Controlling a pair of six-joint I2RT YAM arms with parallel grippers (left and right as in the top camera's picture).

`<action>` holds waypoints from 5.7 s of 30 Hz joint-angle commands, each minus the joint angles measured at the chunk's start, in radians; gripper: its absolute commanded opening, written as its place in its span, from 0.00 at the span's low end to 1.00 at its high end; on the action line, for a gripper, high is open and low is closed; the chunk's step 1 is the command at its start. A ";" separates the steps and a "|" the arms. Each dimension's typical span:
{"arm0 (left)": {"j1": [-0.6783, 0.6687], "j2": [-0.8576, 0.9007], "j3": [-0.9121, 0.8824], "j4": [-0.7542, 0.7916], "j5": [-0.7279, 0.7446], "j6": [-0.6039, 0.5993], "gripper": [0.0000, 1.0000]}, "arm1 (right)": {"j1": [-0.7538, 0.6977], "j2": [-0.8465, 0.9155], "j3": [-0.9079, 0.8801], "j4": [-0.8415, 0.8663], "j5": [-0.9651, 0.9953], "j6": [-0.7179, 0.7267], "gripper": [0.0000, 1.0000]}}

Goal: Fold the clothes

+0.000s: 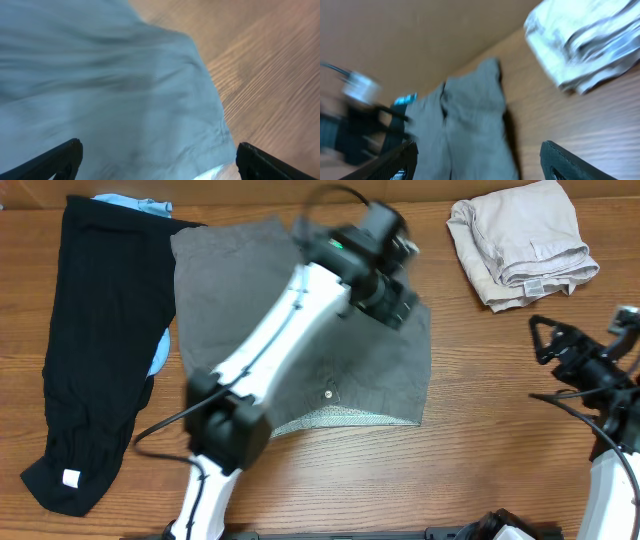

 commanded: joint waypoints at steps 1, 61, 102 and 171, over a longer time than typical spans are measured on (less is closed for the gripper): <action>0.075 -0.145 0.071 -0.090 -0.003 0.021 1.00 | 0.106 -0.008 0.023 -0.047 0.098 -0.053 0.81; 0.348 -0.122 0.061 -0.295 -0.250 0.020 1.00 | 0.768 0.514 -0.050 -0.264 0.790 0.285 0.04; 0.460 0.340 0.048 -0.088 -0.242 0.025 1.00 | 0.235 0.513 0.335 -0.360 0.324 -0.008 0.80; 0.550 -0.244 -0.872 -0.298 -0.463 -0.377 0.19 | 0.560 0.513 0.334 -0.342 0.558 0.061 0.61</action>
